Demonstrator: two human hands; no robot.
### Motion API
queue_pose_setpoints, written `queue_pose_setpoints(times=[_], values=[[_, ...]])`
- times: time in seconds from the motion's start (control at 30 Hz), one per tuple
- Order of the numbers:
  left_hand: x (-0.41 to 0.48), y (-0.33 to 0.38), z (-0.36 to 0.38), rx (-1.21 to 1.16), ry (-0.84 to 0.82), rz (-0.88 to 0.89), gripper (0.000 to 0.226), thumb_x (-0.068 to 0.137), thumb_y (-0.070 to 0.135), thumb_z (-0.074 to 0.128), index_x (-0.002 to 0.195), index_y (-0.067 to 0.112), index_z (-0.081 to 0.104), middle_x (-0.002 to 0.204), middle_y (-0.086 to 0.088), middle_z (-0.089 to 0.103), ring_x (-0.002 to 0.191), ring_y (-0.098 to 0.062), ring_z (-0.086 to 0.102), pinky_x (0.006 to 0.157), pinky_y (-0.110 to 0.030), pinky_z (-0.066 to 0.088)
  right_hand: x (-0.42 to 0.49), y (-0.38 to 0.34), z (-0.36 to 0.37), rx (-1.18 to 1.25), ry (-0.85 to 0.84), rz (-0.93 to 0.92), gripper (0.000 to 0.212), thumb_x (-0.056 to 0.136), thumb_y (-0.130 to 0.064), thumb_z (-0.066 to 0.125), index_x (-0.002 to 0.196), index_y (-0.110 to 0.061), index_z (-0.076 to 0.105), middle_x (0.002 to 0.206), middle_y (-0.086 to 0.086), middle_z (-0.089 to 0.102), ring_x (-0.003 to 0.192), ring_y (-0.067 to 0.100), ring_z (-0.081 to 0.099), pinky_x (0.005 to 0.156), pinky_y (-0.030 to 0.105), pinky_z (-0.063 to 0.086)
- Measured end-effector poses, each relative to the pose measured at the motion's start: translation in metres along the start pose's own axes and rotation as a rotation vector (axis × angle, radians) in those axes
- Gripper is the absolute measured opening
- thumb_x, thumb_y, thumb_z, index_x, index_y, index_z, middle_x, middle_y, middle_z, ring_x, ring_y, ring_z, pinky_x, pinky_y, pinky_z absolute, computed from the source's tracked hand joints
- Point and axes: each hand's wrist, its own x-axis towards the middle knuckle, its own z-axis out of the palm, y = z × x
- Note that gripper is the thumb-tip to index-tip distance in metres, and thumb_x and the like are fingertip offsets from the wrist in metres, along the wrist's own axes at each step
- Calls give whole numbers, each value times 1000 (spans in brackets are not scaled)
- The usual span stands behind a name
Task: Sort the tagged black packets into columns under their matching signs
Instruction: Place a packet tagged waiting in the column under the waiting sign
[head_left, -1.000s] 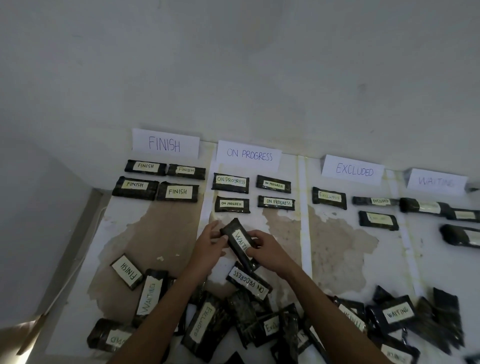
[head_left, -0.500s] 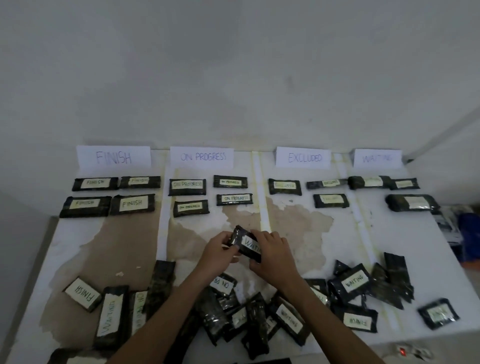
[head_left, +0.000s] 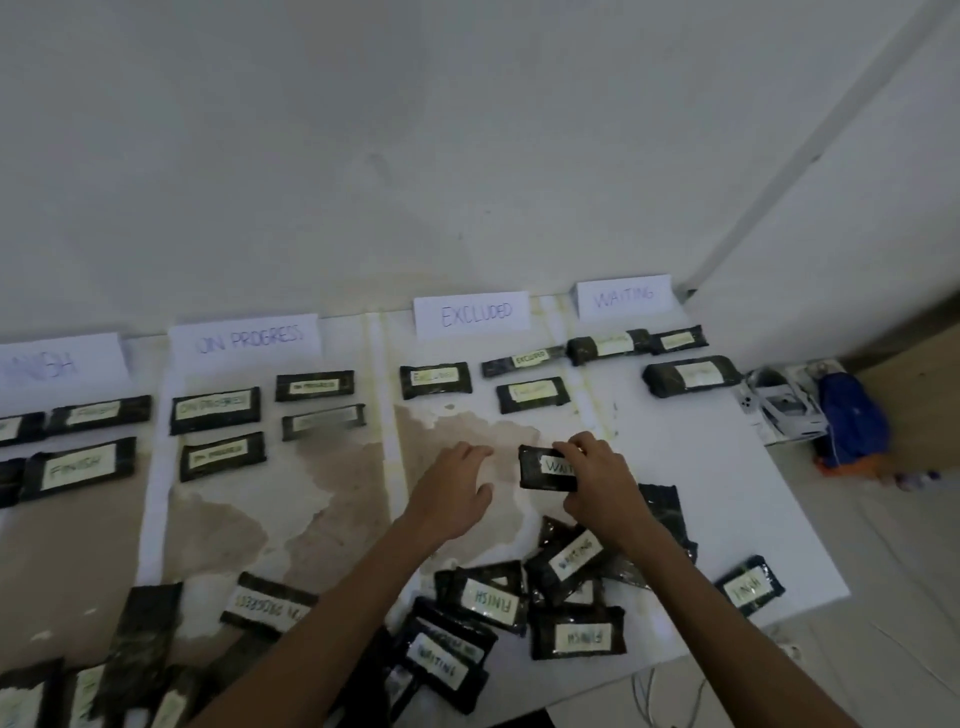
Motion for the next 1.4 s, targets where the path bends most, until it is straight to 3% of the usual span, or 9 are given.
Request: queue_pose_setpoints(times=[0.17, 0.43, 0.6, 0.7, 0.83, 1.1, 1.17, 1.3, 1.4], values=[[48, 28, 40, 2, -43, -7, 46, 89, 18, 50, 134, 16, 41, 132, -5, 46, 121, -23, 40, 99, -34, 37, 27, 74, -7, -1, 25, 39, 60, 60, -1, 70, 118, -8, 59, 111, 14, 58, 96, 36, 54, 74, 43, 46], [118, 47, 96, 58, -73, -23, 46, 90, 17, 48, 135, 19, 40, 137, -2, 42, 123, -21, 38, 101, -33, 37, 99, 160, -3, -21, 4, -17, 56, 69, 2, 65, 123, -5, 54, 118, 17, 53, 105, 38, 50, 81, 44, 44], [147, 56, 120, 67, -41, 24, 46, 89, 14, 49, 134, 17, 42, 138, -2, 42, 124, -21, 38, 101, -33, 38, 140, 185, -3, -7, 17, -73, 54, 75, 2, 61, 127, -6, 51, 126, 16, 49, 113, 34, 46, 88, 44, 43], [156, 58, 130, 63, -18, 37, 47, 86, 12, 51, 133, 15, 44, 138, -3, 43, 126, -21, 39, 103, -33, 35, 154, 193, 1, 40, 37, -117, 50, 73, 6, 62, 122, -4, 55, 119, 18, 55, 107, 35, 49, 88, 43, 46], [160, 57, 135, 80, -27, 37, 47, 81, 14, 49, 128, 14, 49, 131, -6, 49, 119, -25, 44, 97, -40, 43, 162, 199, 9, 35, 25, -185, 40, 70, 10, 62, 109, 0, 62, 109, 19, 59, 100, 36, 52, 81, 47, 50], [161, 54, 135, 98, -62, 55, 47, 81, 16, 46, 129, 16, 49, 131, -4, 48, 118, -21, 43, 96, -35, 43, 158, 202, 20, 76, 9, -194, 44, 75, 7, 61, 117, -3, 59, 121, 19, 55, 107, 36, 53, 84, 45, 48], [158, 56, 134, 83, -80, 65, 49, 80, 19, 42, 128, 15, 49, 131, -5, 48, 118, -22, 44, 96, -36, 43, 152, 200, 18, 105, 18, -166, 50, 71, 6, 66, 119, -4, 59, 125, 21, 54, 111, 38, 52, 87, 47, 47], [141, 63, 134, 70, -97, 92, 47, 81, 21, 43, 127, 13, 50, 128, -6, 50, 111, -24, 47, 90, -37, 46, 111, 186, 13, 214, 44, -57, 42, 71, 0, 69, 113, -5, 61, 113, 20, 57, 99, 38, 54, 78, 47, 50], [121, 65, 137, 22, -125, 93, 47, 82, 28, 38, 125, 13, 52, 122, -6, 53, 104, -24, 51, 86, -37, 48, 62, 171, 17, 172, -124, 125, 45, 82, -20, 62, 125, -13, 52, 122, 12, 51, 108, 31, 48, 84, 38, 45]])
